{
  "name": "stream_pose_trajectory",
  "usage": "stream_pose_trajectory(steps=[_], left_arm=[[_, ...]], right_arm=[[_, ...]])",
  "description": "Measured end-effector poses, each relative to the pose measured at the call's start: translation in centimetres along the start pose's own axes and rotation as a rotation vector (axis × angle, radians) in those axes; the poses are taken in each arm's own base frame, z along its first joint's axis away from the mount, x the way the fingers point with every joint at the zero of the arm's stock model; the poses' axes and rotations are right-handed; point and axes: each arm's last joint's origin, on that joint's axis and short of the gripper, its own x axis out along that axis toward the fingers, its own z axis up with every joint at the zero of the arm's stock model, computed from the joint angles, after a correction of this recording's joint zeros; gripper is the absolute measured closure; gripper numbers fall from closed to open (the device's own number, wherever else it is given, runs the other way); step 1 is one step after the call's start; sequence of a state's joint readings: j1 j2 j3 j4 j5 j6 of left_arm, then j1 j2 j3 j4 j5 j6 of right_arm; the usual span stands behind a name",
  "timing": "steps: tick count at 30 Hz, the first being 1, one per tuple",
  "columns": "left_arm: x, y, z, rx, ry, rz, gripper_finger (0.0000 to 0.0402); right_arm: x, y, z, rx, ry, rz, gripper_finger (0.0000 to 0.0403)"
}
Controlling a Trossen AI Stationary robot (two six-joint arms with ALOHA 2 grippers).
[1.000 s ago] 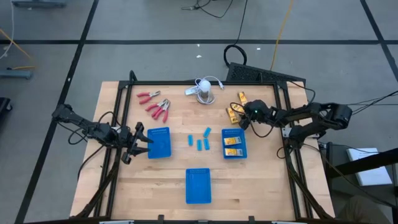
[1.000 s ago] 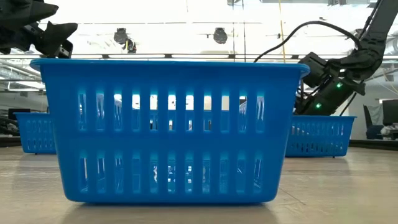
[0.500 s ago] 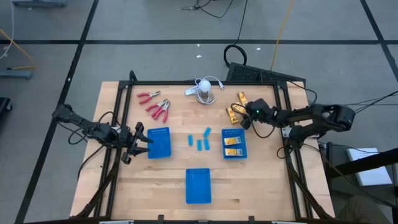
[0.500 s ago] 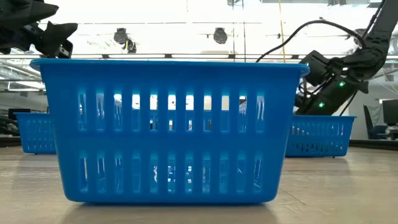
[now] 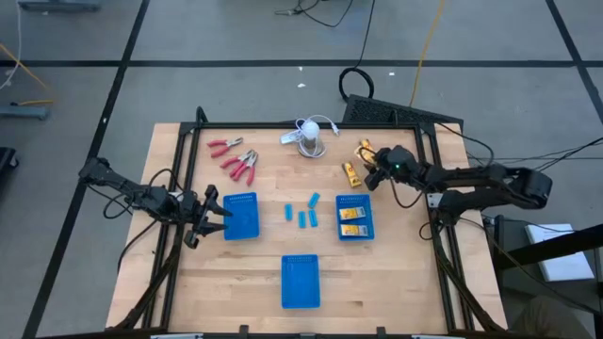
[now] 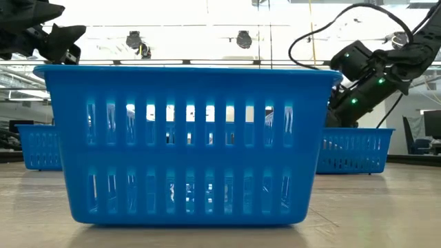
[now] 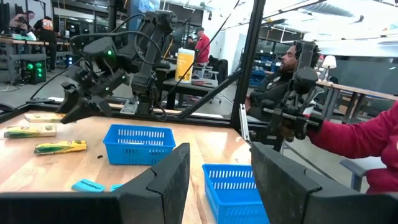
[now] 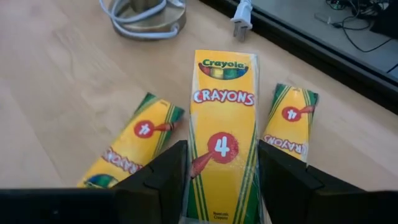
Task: Pick & Place School Supplies
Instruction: Put the yellow crayon box into the top right blue bin
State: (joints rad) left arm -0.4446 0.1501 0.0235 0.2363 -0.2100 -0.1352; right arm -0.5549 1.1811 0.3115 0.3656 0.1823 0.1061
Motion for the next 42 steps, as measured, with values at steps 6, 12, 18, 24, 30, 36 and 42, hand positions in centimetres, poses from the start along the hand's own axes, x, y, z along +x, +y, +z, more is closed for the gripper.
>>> stream_pose_trajectory(steps=[6, 12, 18, 24, 30, 36, 42], left_arm=[[0.0, 0.0, 0.0, 0.0, 0.0, 0.0, 0.0229], [0.0, 0.0, 0.0, 0.0, 0.0, 0.0, 0.0229], [0.0, 0.0, 0.0, 0.0, 0.0, 0.0, 0.0229], [0.0, 0.0, 0.0, 0.0, 0.0, 0.0, 0.0229], [0.0, 0.0, 0.0, 0.0, 0.001, 0.0, 0.0229], [0.0, 0.0, 0.0, 0.0, 0.0, 0.0, 0.0229], [0.0, 0.0, 0.0, 0.0, 0.0, 0.0, 0.0229]], right_arm=[[-0.5, 0.0, 0.5, 0.045, -0.031, 0.007, 0.0236], [-1.0, 0.2, 1.0, 0.051, -0.064, 0.087, 0.0236], [-1.5, 0.5, 1.4, 0.064, -0.081, 0.226, 0.0236], [-1.9, 0.9, 1.5, 0.065, -0.083, 0.348, 0.0236], [-2.1, 2.0, 1.4, 0.002, -0.082, 0.412, 0.0236], [-2.6, 3.6, 1.1, -0.088, -0.084, 0.487, 0.0236], [-3.2, 5.1, 0.7, -0.13, -0.077, 0.56, 0.0236]])
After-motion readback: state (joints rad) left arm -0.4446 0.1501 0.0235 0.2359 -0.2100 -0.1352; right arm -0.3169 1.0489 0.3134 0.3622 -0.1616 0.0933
